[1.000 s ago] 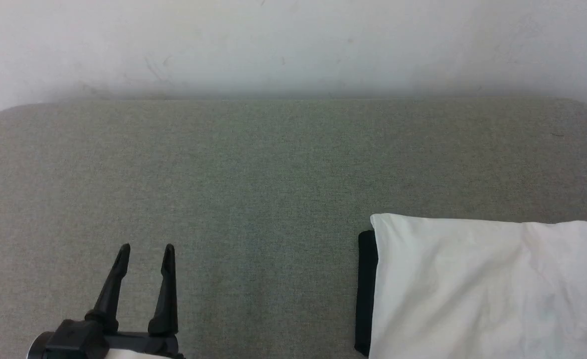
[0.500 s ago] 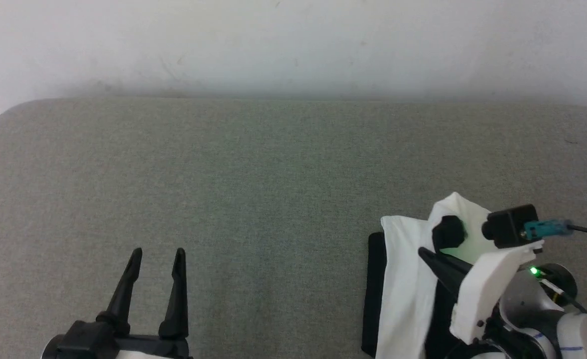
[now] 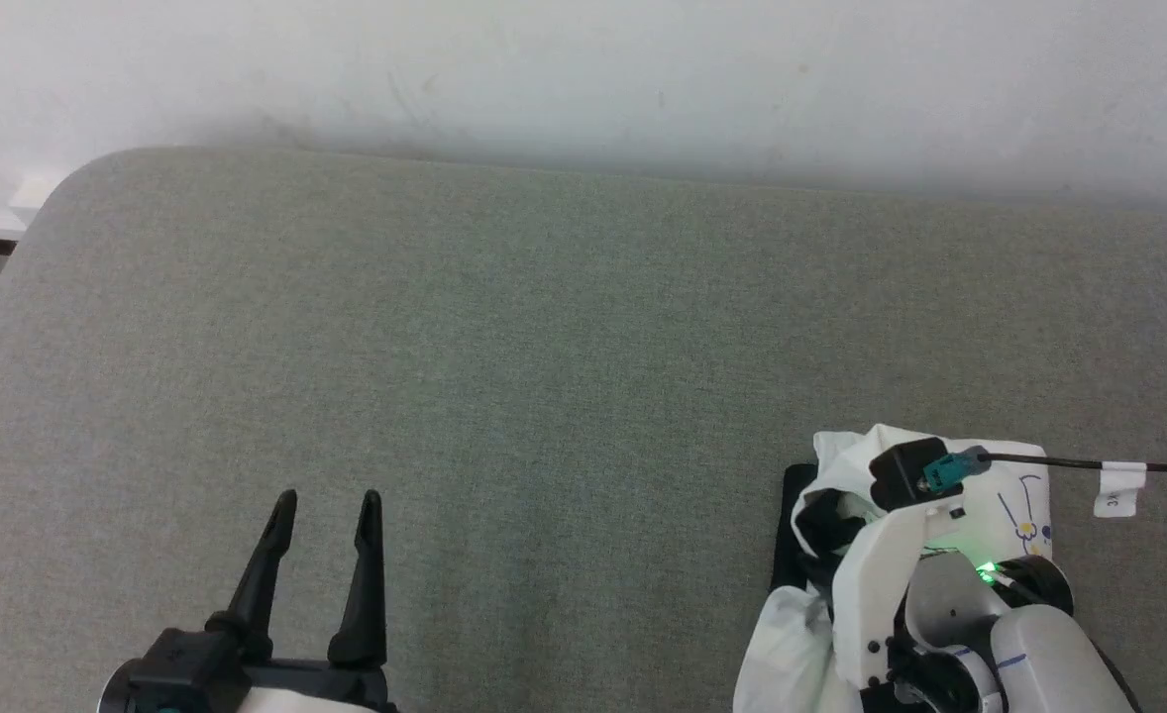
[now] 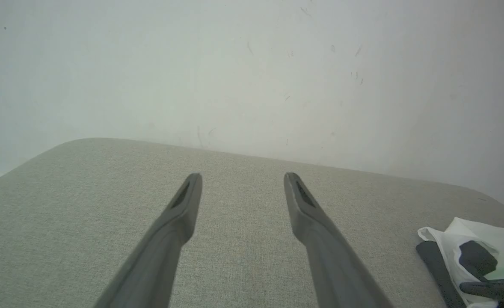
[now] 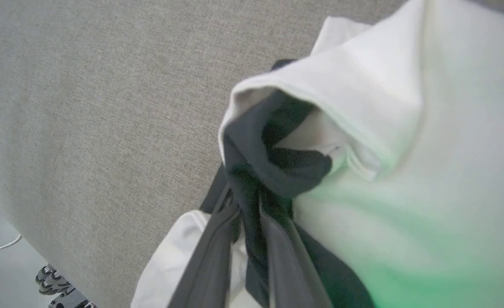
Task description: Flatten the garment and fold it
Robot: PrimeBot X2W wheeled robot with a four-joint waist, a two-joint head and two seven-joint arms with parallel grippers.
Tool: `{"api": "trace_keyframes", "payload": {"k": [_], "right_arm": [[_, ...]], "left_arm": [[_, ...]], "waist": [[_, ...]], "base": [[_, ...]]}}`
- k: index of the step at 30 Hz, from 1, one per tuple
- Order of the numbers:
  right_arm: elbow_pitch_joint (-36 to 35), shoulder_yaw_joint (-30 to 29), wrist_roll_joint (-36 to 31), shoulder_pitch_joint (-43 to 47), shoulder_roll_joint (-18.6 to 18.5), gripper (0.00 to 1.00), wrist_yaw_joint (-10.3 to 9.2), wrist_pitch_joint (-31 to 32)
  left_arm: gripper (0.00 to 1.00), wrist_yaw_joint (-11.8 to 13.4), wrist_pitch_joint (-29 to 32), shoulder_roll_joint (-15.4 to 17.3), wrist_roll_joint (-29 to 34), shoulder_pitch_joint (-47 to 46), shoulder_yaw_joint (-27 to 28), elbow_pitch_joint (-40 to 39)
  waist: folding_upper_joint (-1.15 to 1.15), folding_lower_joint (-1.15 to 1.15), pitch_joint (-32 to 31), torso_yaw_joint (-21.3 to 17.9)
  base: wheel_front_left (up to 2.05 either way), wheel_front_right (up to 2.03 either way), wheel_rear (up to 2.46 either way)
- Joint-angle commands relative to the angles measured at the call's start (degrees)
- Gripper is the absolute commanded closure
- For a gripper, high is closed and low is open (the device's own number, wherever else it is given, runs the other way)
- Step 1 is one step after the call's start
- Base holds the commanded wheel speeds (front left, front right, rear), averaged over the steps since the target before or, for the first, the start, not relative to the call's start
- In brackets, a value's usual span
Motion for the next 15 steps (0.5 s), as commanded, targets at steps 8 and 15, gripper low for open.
{"api": "trace_keyframes", "payload": {"k": [8,15], "right_arm": [[-1.09,1.29,3.00,-1.16,0.62,0.00,-0.03,-3.39],[-14.13,-8.64,3.95,4.57,-3.48,0.00,-0.03,-2.56]], "left_arm": [[0.00,0.05,-0.18,-0.33,-0.67,-0.70,-0.14,0.45],[0.00,0.40,-0.19,0.08,-0.76,0.08,0.22,-0.37]], "waist": [[0.00,0.00,-1.39,-1.34],[0.00,0.00,-1.47,-2.96]], "base": [[0.00,0.00,0.00],[0.00,0.00,0.00]]}}
